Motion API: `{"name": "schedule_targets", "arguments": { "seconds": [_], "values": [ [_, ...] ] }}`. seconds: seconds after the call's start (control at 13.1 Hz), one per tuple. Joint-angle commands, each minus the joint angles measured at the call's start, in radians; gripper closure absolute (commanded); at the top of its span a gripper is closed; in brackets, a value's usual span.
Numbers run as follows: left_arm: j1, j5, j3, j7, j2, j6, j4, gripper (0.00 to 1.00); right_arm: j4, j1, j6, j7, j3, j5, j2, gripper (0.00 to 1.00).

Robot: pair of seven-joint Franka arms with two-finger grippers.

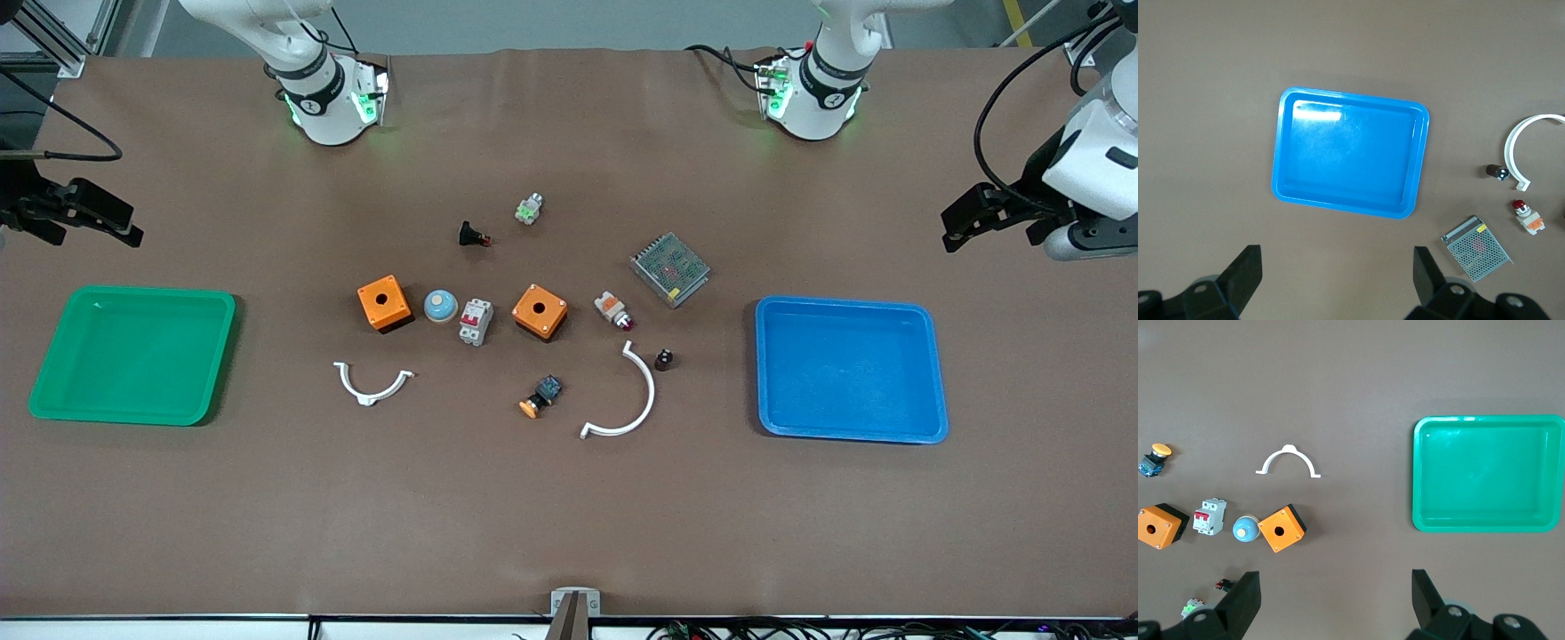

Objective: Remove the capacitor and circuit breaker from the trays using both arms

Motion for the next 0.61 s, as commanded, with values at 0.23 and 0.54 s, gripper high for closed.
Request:
{"name": "schedule_targets", "arguments": {
  "seconds": [0.23, 0.54],
  "values": [
    [0.002, 0.004, -0.001, 0.013, 0.023, 0.001, 0.031, 0.0, 0.026, -0.011, -0.012, 0.002, 0.009, -0.012, 0.009, 0.0],
    [0.002, 0.002, -0.001, 0.014, 0.023, 0.001, 0.032, 0.0, 0.029, -0.011, -0.012, 0.002, 0.009, -0.012, 0.009, 0.0]
  ]
}}
